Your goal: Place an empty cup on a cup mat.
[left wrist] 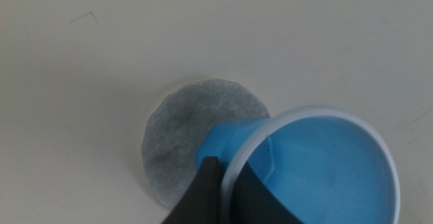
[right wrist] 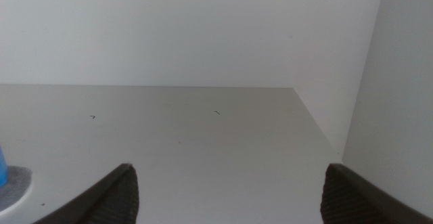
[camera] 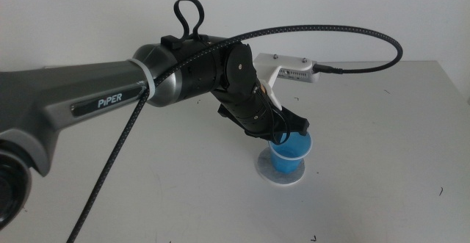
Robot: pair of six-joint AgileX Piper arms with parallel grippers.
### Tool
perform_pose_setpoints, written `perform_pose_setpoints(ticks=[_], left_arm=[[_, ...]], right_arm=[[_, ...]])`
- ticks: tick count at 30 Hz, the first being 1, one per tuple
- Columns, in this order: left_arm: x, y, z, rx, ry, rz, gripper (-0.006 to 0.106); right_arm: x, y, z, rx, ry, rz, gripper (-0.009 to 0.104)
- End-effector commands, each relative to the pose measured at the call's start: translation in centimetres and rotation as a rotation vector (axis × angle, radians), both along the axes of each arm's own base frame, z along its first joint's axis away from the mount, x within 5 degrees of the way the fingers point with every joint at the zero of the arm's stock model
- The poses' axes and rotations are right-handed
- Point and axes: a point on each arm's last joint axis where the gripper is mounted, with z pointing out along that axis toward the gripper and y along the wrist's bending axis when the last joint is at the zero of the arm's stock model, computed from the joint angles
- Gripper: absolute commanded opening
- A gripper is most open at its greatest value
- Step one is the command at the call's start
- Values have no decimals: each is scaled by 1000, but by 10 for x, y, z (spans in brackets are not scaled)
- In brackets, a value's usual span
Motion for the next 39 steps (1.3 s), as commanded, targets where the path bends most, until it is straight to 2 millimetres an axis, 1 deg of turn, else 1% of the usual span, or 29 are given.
perform_pose_setpoints(ticks=[1, 4, 6, 8, 9, 11, 12, 16, 19, 23, 25, 29, 34, 37, 39], left_arm=[[0, -4, 29, -93, -72, 25, 0], [3, -5, 19, -76, -56, 24, 0], [3, -5, 17, -66, -57, 21, 2], [3, -5, 17, -66, -56, 22, 7], [3, -5, 17, -66, -56, 22, 12], [4, -6, 17, -68, -61, 22, 25], [4, -6, 17, -69, -62, 23, 34], [4, -5, 18, -68, -65, 22, 78], [3, -4, 23, -74, -78, 17, 104], [-4, 2, 48, -74, -152, -40, 105], [-8, 11, 67, -67, -197, -67, 105], [-23, 24, 105, -115, -244, -63, 105], [-45, 48, 154, -132, -358, -68, 105], [-57, 63, 175, -116, -417, -63, 105], [-63, 74, 185, -101, -443, -47, 105]], right_arm=[[-2, 0, 12, -23, -108, 4, 94], [-2, 0, 12, -23, -108, 4, 94], [-2, 0, 12, -23, -108, 4, 94], [-2, 0, 12, -23, -108, 4, 94], [-2, 0, 12, -23, -108, 4, 94], [-2, 0, 12, -23, -108, 4, 94], [-2, 0, 12, -23, -108, 4, 94], [-2, 0, 12, -23, -108, 4, 94], [-2, 0, 12, -23, -108, 4, 94], [-2, 0, 12, -23, -108, 4, 94], [-2, 0, 12, -23, -108, 4, 94], [-2, 0, 12, -23, -108, 4, 94], [-2, 0, 12, -23, -108, 4, 94], [-2, 0, 12, -23, -108, 4, 94], [-2, 0, 12, -23, -108, 4, 94]])
